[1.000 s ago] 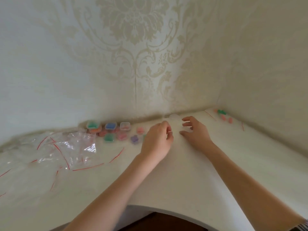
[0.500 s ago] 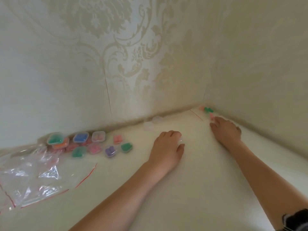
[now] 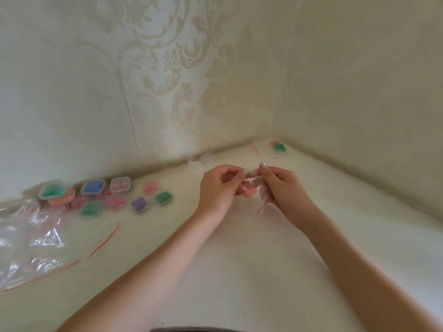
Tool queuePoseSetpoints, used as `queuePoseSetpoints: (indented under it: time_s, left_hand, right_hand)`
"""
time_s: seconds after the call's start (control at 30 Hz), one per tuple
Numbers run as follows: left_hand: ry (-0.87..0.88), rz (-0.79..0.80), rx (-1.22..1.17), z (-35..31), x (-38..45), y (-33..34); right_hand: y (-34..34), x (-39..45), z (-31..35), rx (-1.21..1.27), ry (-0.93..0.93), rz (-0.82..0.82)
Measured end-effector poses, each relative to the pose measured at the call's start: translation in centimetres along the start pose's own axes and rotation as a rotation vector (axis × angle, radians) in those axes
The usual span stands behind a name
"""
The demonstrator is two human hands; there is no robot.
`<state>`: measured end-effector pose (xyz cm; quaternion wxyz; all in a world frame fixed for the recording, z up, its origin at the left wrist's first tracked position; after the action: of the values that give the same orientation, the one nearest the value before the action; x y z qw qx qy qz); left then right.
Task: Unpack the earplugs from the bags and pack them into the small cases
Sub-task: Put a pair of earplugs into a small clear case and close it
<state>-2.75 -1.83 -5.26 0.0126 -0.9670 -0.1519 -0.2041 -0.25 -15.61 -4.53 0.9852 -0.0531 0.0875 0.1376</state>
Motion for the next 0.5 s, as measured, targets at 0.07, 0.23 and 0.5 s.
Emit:
queuePoseSetpoints:
  time_s: [0.07, 0.23, 0.5]
  left_hand:
    - [-0.005, -0.149, -0.034, 0.1, 0.2, -1.4]
    - [-0.043, -0.285, -0.23, 0.3, 1.1, -2.5]
    - [-0.048, -0.262, -0.238, 0.8, 0.9, -1.5]
  right_hand:
    - [0.4, 0.1, -0.6, 0.082, 0.103, 0.079]
    - [-0.5, 0.4, -1.0, 0.002, 0.113, 0.099]
    - [0.1, 0.7, -1.0, 0.104, 0.151, 0.094]
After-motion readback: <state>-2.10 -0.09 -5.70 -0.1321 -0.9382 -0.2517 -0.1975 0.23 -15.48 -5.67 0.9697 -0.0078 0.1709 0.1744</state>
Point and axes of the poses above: each hand's wrist, its own x-axis towards the middle knuckle, its own y-axis out of the palm, z = x × y, the point moved 6 cm from there along x, towards the middle knuckle, and after that the axes turned 15 degrees about y, right-handed, at the moved point
